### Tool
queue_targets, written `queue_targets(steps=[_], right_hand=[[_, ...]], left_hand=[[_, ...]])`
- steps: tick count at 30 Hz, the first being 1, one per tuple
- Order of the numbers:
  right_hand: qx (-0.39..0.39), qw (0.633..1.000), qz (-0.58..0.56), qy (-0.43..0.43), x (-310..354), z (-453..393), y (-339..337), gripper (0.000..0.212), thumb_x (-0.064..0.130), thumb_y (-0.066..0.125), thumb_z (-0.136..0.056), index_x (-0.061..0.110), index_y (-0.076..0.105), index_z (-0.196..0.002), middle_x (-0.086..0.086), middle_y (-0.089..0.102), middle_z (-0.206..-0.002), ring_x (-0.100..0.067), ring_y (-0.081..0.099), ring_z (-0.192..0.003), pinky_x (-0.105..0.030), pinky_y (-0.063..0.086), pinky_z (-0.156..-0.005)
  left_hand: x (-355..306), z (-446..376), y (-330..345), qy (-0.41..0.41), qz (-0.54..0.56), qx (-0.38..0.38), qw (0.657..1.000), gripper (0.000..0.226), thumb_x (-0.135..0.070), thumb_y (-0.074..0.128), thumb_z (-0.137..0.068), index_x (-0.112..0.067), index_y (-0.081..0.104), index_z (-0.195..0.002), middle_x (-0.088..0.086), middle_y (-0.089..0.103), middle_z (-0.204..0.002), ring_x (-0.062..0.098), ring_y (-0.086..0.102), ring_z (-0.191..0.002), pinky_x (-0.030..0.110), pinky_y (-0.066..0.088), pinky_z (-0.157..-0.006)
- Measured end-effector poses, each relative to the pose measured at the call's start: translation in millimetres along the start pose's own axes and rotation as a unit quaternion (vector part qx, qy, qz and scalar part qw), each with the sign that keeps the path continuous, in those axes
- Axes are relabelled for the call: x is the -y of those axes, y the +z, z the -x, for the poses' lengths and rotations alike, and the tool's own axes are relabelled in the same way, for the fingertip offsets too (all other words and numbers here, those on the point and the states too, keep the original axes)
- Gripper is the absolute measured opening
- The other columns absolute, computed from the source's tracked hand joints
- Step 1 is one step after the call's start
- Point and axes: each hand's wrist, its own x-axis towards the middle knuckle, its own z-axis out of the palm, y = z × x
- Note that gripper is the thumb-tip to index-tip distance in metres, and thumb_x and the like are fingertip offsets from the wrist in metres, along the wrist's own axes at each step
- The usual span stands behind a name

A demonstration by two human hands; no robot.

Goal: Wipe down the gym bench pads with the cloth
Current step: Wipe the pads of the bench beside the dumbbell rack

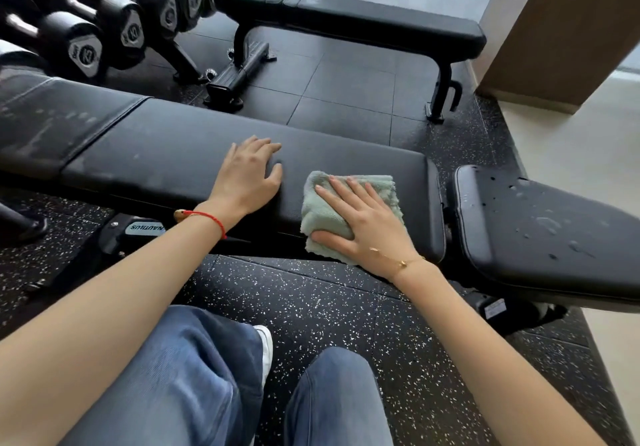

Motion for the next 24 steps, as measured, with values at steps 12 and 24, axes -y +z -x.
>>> queue_targets(steps=[12, 24], right_hand=[[0.021, 0.985, 0.015, 0.171, -74, -76, -8, 0.068, 0.06, 0.034, -0.097, 0.026, 0.017, -0.155, -0.002, 0.014, -0.163, -0.027, 0.009, -0.15, -0.04, 0.003, -0.122], [-0.001, 0.99, -0.103, 0.097, -104, -1, -25, 0.091, 0.086, 0.021, -0.08, 0.029, 0.025, -0.151, 0.003, 0.022, -0.16, -0.021, 0.012, -0.15, -0.041, 0.007, -0.123]], left_hand=[[-13, 4, 19, 0.033, -0.023, 0.009, 0.999, 0.05, -0.032, 0.049, -0.095, -0.018, 0.046, -0.143, 0.006, 0.039, -0.153, 0.022, 0.028, -0.145, 0.044, 0.013, -0.121], [-13, 4, 20, 0.035, -0.021, 0.0, 0.999, 0.049, -0.033, 0.051, -0.094, -0.018, 0.049, -0.14, 0.006, 0.042, -0.15, 0.022, 0.031, -0.142, 0.044, 0.015, -0.121]])
